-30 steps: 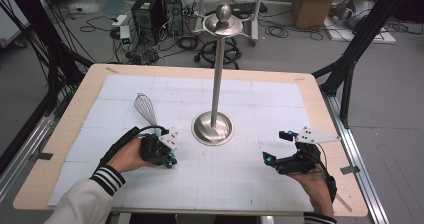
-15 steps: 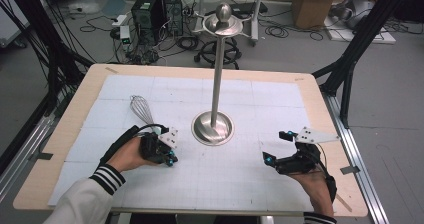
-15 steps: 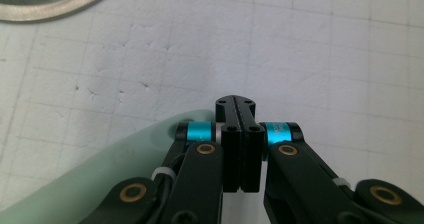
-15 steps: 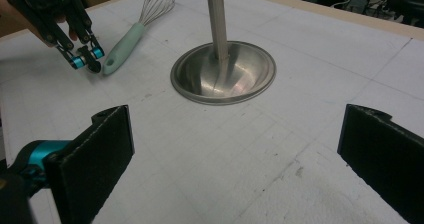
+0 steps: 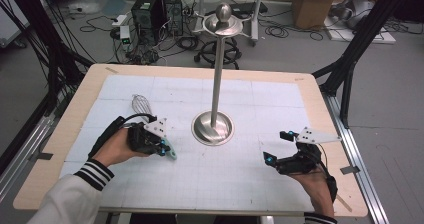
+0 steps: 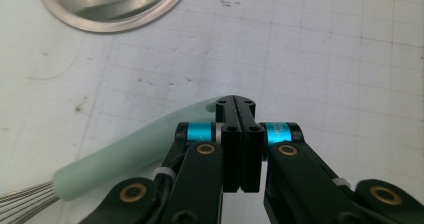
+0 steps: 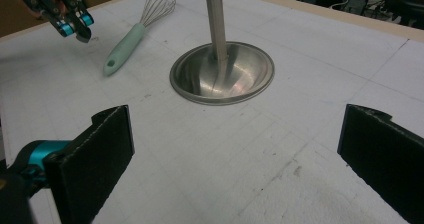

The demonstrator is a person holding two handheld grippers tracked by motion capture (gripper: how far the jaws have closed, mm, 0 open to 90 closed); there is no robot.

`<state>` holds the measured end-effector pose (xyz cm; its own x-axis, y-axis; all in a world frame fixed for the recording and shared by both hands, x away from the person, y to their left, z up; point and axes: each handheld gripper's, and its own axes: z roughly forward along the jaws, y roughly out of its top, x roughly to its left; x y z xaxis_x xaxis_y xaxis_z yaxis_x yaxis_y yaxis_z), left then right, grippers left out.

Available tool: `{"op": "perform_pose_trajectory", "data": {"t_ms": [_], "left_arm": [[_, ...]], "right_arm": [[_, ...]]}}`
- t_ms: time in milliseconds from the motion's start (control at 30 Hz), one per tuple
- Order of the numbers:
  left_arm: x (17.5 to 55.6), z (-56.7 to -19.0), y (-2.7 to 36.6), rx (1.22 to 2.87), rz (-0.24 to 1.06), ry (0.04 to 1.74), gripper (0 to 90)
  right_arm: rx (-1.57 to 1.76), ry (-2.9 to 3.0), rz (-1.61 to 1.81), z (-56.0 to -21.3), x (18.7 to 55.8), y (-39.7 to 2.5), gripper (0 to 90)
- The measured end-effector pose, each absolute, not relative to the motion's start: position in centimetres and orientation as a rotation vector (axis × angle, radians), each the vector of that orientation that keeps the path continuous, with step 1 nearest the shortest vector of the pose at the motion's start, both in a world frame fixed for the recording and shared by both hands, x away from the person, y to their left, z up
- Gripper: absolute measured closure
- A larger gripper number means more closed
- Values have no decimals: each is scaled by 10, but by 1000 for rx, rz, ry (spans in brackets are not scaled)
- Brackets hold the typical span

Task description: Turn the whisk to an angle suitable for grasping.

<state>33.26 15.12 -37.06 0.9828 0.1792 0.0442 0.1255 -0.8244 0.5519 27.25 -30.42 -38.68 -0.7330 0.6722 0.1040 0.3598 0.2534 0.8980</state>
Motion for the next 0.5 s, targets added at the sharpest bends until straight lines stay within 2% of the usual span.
{"op": "perform_pose_trajectory", "data": {"t_ms": [500], "left_arm": [[352, -353, 176, 2471, 207, 365, 898]], "right_arm": [[955, 2226, 1469, -387, 273, -305, 7]]}}
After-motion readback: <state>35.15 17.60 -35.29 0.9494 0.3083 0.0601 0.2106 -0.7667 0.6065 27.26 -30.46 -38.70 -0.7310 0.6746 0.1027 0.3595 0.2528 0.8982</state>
